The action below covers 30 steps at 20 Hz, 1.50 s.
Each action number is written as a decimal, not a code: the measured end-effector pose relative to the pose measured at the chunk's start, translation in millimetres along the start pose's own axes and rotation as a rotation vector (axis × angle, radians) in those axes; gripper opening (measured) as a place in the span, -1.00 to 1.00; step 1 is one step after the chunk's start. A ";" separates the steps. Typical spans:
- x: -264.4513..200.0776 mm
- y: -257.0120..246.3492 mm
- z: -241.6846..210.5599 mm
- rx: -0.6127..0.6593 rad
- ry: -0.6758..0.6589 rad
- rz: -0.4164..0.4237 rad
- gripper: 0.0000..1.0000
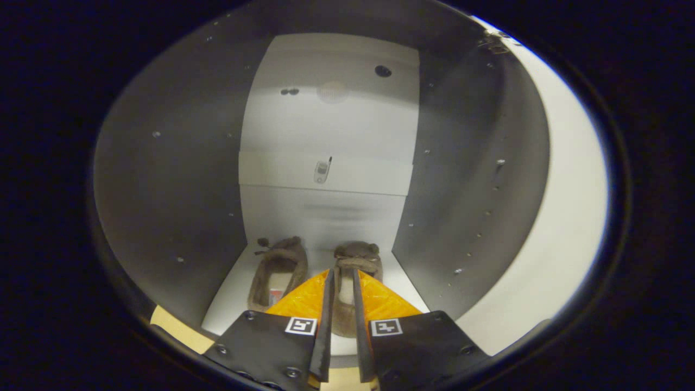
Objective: Open the shoe cabinet door, grab the shoes and put them into the shoe cabinet, then close the shoe cabinet door.
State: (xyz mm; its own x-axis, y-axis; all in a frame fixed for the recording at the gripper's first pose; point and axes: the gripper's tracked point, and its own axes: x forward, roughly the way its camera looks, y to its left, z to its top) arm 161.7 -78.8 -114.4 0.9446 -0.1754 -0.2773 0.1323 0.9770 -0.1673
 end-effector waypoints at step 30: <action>-350.1 -149.6 1.9 0.149 -0.325 0.100 -0.54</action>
State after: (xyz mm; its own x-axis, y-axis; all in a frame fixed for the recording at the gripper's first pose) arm -188.3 -163.2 9.6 0.9980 -0.0542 0.0340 0.0545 0.9985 -0.0083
